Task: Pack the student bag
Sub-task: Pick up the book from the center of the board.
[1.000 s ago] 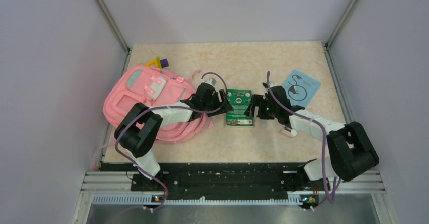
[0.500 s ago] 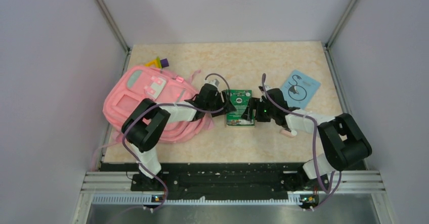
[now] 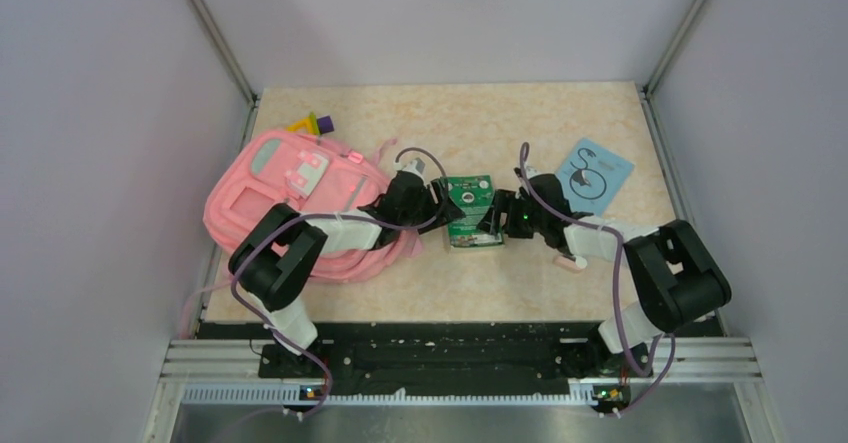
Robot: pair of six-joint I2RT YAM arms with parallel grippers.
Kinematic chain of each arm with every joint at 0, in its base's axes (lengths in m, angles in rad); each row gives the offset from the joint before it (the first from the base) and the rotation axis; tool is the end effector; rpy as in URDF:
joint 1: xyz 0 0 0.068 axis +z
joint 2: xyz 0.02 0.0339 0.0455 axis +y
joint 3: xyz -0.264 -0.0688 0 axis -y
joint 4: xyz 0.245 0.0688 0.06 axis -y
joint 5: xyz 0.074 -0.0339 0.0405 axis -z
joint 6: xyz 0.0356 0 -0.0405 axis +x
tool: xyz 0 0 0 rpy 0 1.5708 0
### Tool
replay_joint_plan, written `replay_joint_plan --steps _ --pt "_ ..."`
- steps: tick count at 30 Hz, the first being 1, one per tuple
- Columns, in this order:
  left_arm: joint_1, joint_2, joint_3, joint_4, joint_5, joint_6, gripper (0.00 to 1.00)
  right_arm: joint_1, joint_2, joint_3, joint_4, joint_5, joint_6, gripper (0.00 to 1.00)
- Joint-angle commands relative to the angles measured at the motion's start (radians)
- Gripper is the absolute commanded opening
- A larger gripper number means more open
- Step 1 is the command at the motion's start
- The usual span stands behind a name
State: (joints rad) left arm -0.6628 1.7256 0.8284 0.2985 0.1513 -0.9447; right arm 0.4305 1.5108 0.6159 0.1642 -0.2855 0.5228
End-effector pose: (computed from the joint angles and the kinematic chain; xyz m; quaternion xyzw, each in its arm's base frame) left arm 0.2731 -0.2200 0.1587 -0.0889 0.8779 -0.3817 0.2752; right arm 0.2546 0.1280 0.1512 -0.0163 0.9055 0.3006 0.2991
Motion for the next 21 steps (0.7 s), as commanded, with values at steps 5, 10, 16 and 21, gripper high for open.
replay_joint_plan --steps 5,10,16,21 --pt "-0.051 -0.046 -0.023 0.207 0.022 -0.080 0.63 0.001 0.072 -0.013 0.042 -0.043 0.031 0.72" --pt "-0.057 -0.025 -0.062 0.274 -0.018 -0.113 0.58 0.002 0.098 -0.020 0.066 -0.054 0.044 0.71" --pt "-0.060 0.020 -0.122 0.420 -0.025 -0.167 0.45 0.002 0.123 -0.028 0.097 -0.074 0.062 0.70" --pt "-0.062 0.028 -0.116 0.412 -0.041 -0.152 0.36 0.002 0.142 -0.032 0.113 -0.083 0.068 0.69"
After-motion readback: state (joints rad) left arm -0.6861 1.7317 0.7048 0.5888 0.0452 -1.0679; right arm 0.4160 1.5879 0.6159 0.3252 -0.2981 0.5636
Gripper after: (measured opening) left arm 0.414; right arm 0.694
